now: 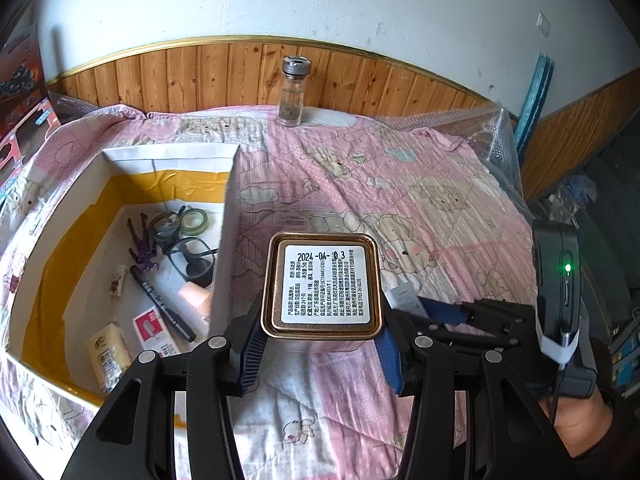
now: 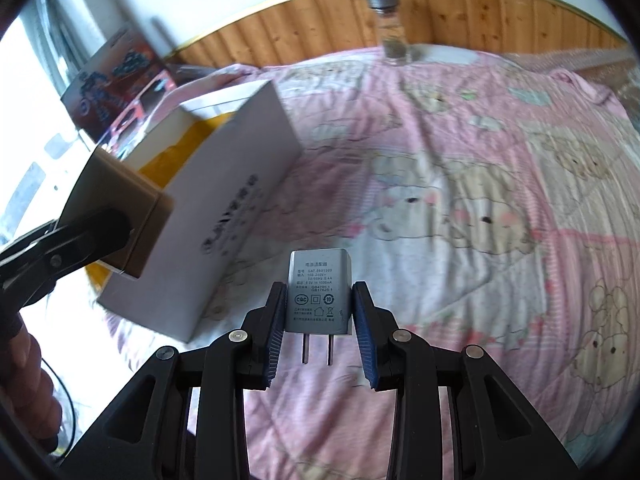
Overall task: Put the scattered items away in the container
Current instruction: 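Lift the gold tin and white charger and carry both over the white box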
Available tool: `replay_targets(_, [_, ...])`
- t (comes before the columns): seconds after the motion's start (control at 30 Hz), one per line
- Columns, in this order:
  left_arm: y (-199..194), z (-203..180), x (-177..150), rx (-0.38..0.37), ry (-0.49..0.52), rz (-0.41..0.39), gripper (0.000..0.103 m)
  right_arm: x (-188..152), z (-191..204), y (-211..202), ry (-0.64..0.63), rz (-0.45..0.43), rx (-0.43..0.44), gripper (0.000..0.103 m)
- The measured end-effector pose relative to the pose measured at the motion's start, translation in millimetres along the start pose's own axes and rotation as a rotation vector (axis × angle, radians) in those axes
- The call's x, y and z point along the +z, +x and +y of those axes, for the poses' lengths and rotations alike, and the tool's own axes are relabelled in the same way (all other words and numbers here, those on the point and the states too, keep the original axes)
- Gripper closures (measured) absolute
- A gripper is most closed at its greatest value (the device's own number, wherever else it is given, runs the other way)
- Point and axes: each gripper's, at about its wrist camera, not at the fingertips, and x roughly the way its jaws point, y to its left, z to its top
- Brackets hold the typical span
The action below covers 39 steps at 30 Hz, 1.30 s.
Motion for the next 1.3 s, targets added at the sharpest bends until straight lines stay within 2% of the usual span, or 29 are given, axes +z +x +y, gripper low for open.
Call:
replay_targets(0.37, [-31,23,-2,0.027,-0.033,-0.034,0.053,1,51,-5,-0.089,-0.006,0.062,0.069])
replay_targets(1.3, [-93,98,-8,0.128,-0.150,-0.097,0.053,27,138,-40,-0.273,-0.052,0.160,0.069])
